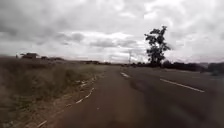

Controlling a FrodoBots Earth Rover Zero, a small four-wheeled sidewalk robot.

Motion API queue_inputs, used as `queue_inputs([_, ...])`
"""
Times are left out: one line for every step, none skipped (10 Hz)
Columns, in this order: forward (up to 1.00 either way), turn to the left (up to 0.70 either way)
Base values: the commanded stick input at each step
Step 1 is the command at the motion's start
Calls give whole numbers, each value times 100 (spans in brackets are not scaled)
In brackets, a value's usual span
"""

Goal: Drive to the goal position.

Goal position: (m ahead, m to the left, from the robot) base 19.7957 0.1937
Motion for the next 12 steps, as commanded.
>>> queue_inputs([50, 0])
queue_inputs([50, 0])
queue_inputs([50, 0])
queue_inputs([50, 0])
queue_inputs([50, 0])
queue_inputs([50, 0])
queue_inputs([50, 0])
queue_inputs([50, 0])
queue_inputs([50, 0])
queue_inputs([50, 0])
queue_inputs([50, 0])
queue_inputs([50, 0])
